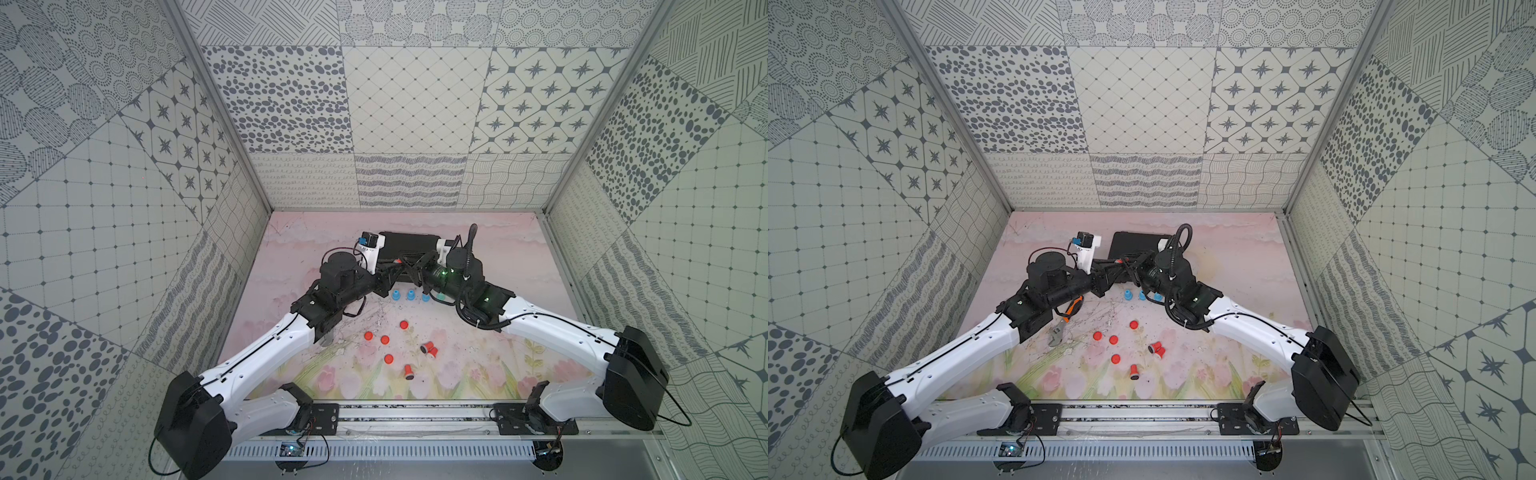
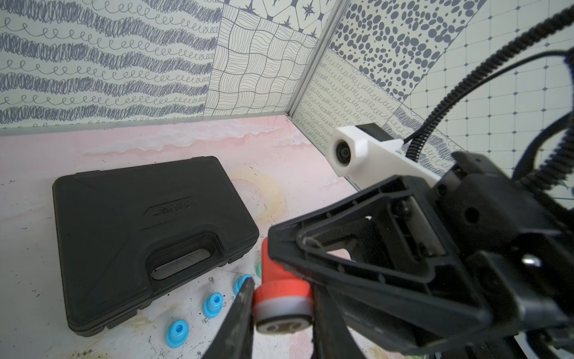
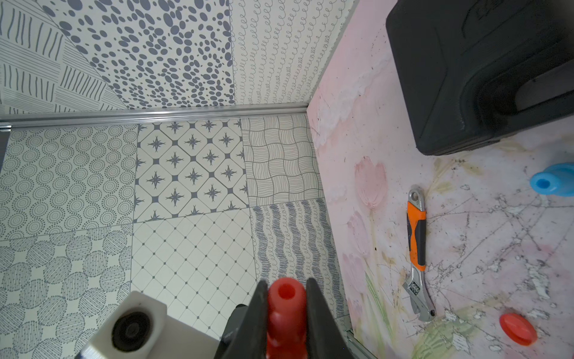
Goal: Close the stamp cap
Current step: Pick up the stamp from the center of the board.
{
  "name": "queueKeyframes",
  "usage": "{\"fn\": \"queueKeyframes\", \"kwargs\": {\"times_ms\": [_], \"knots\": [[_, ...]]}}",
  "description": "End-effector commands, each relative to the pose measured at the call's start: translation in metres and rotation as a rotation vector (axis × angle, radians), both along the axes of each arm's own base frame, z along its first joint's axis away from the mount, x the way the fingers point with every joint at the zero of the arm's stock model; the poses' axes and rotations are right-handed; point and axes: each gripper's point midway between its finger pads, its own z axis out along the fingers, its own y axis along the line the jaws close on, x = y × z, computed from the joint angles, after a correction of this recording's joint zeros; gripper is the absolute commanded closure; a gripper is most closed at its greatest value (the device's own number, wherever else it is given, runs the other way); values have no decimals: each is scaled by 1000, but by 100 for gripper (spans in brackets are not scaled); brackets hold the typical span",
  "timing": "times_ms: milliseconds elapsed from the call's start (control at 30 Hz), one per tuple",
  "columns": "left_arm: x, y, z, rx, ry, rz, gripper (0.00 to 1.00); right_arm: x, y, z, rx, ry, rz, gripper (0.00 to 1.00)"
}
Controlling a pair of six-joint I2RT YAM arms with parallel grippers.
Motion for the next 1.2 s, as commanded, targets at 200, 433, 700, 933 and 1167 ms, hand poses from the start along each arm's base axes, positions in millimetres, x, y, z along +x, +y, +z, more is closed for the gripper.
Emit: {"fn": "queueKeyframes", "kwargs": {"times_ms": [200,433,700,933,1167], "knots": [[-52,-4,49,70,-327,-253,92,-26,-17,49,-28,-253,173,55],[-88,11,61,202,-548,-350,94,-60,-18,82,-46,-395,400,52],[-113,20,68,249,-773,-399,99,-101,-13,92,-58,-445,628,52],[-123,19,71,230,-821,-432,100,-126,0,98,-34,-487,750,52],[-126,17,75,202,-825,-448,100,-134,14,89,-41,-464,805,59]]}}
